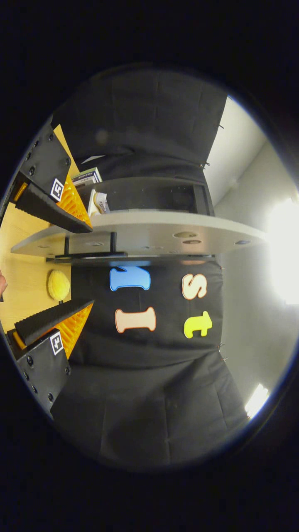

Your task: Open the shoe cabinet door, grab the shoes and put them into the shoe cabinet, then close the shoe cabinet door.

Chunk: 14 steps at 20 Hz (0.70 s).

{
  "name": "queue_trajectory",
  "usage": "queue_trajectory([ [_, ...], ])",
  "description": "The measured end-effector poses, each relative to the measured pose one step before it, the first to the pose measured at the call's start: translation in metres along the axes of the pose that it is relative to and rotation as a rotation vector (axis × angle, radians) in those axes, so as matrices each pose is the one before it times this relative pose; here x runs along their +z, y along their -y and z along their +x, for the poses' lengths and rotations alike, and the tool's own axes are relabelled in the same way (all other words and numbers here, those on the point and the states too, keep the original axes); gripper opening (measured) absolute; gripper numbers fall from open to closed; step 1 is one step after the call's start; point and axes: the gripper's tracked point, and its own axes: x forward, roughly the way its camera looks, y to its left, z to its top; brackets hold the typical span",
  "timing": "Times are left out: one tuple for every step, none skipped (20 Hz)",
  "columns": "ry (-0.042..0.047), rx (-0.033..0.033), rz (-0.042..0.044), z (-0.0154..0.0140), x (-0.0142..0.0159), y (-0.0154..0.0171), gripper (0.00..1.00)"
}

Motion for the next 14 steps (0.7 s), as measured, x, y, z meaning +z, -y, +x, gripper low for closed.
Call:
queue_trajectory([
  [0.00647,-0.04936,-0.01219,0.00511,-0.00173,0.01288,0.97],
  [0.0037,-0.04261,-0.00833,0.00592,-0.00222,0.01017,0.97],
  [0.00327,-0.03222,0.00123,0.00644,-0.00278,0.00561,0.97],
  [-0.00632,-0.02764,0.00516,0.00743,-0.00462,0.00424,0.97],
  [-0.00752,-0.02222,0.00791,0.00651,-0.00829,0.00382,0.97],
  [-0.01534,-0.01821,0.00566,0.00727,-0.00766,0.00242,0.97],
  [-0.01637,-0.01376,0.00373,0.01157,-0.00744,0.00054,0.97],
  [-0.02075,-0.01087,0.00318,0.00927,-0.00736,-0.00199,0.97],
  [-0.02024,-0.00453,0.00452,0.00804,-0.00763,-0.00379,0.97],
  [-0.02052,-0.00127,0.00574,0.00604,-0.00618,-0.00375,0.97],
  [-0.01638,-0.00926,0.00167,0.00296,-0.00526,-0.00176,0.97],
  [-0.00137,-0.00365,0.00198,0.00136,-0.00041,-0.00088,0.97],
  [0.00506,-0.00576,0.00764,-0.00295,0.00425,-0.00152,0.93],
  [0.00127,-0.00666,-0.00319,-0.00146,0.00021,-0.00035,0.93],
])
